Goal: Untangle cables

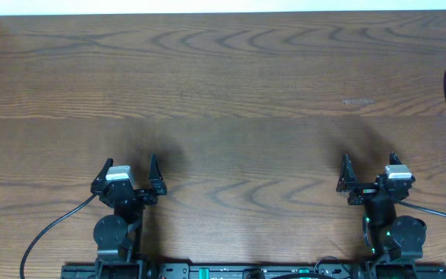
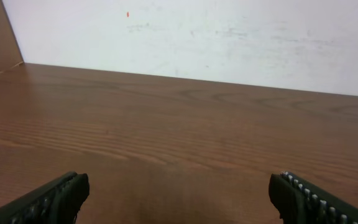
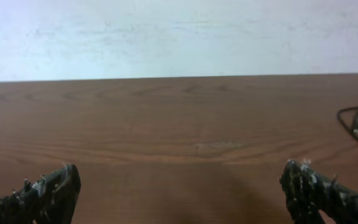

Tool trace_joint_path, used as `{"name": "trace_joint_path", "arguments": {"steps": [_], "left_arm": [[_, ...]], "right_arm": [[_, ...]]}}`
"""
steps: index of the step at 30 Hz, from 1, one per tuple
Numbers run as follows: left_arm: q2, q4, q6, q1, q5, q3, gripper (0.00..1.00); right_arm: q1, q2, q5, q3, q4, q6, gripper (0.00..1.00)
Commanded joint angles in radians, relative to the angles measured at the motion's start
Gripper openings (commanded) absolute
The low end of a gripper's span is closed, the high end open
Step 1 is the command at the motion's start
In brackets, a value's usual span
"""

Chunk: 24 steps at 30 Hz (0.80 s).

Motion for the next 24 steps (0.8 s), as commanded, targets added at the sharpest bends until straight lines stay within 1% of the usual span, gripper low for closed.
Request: {"name": "trace_joint_path", "arguments": {"steps": [1, 15, 24], "left_arm": [[-0.002, -0.020, 0.010, 0.003, -0.020, -0.030, 0.98], [-0.002, -0.020, 0.010, 0.003, -0.020, -0.030, 0.98], [-0.002, -0.020, 0.010, 0.003, -0.019, -0.030, 0.98]], "right_arm": [[-0.007, -0.007, -0.002, -0.006, 0.001, -0.084, 0.99], [-0.027, -0.007, 0.016, -0.005, -0.002, -0.103, 0.99], [-0.018, -0.007, 0.017, -0.005, -0.002, -0.040, 0.99]]}}
